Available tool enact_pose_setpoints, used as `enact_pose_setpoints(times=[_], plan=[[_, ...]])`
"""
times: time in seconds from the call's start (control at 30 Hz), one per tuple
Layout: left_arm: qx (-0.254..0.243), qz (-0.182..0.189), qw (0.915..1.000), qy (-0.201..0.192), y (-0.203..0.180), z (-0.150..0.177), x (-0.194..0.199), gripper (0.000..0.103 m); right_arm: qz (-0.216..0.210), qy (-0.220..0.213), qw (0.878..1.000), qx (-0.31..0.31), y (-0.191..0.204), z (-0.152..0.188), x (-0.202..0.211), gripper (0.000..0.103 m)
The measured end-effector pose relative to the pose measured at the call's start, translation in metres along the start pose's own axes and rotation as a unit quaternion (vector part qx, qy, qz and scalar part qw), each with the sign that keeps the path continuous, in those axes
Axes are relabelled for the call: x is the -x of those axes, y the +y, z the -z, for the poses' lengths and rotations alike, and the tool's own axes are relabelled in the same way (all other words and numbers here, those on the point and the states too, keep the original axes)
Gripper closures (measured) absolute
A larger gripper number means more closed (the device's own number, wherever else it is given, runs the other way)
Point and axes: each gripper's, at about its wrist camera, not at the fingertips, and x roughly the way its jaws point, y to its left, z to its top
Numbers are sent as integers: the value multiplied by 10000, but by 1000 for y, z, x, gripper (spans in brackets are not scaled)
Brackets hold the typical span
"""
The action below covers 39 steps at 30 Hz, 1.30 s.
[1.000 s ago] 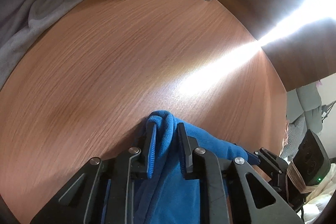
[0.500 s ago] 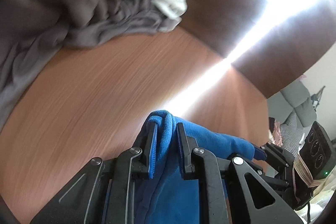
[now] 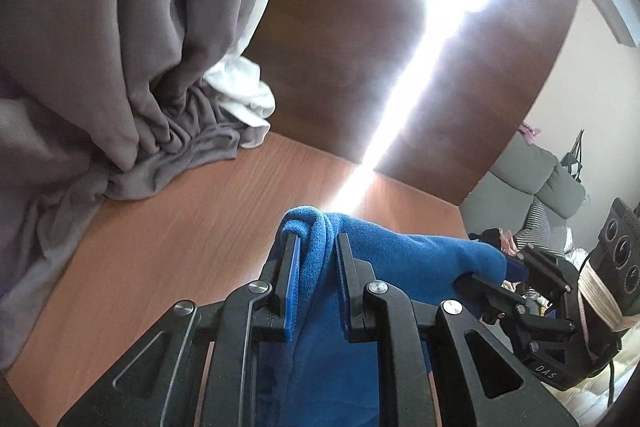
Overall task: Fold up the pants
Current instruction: 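Lift the folded bundle with both grippers and fold it over again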
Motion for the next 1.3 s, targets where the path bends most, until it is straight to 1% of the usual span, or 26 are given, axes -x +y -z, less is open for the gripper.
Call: enact_pose_setpoints(times=[0.17, 0.3, 0.43, 0.67, 0.87, 1.0, 1.1, 1.3], plan=[[-193, -84, 9997, -158, -7, 14, 34, 86, -1, -261, 9989, 390, 27, -1, 25, 76], [-342, -211, 9989, -229, -11, 31, 64, 86, -71, -444, 9965, 709, 53, 2, 44, 76], [-379, -299, 9984, -288, -12, 52, 94, 87, -177, -643, 9925, 1021, 83, 9, 62, 76], [-403, -435, 9980, -227, -7, 90, 130, 88, -405, -658, 9880, 1337, 128, 27, 83, 76], [-323, -568, 9978, -80, 5, 124, 149, 88, -648, -531, 9829, 1642, 165, 47, 91, 76], [-195, -633, 9978, 100, 17, 152, 159, 88, -824, -400, 9775, 1898, 188, 62, 91, 76], [-170, -766, 9966, 255, 24, 173, 165, 88, -1007, -223, 9731, 2062, 204, 75, 91, 76], [80, -994, 9934, 565, 41, 208, 171, 87, -1391, 292, 9632, 2281, 230, 97, 85, 75]])
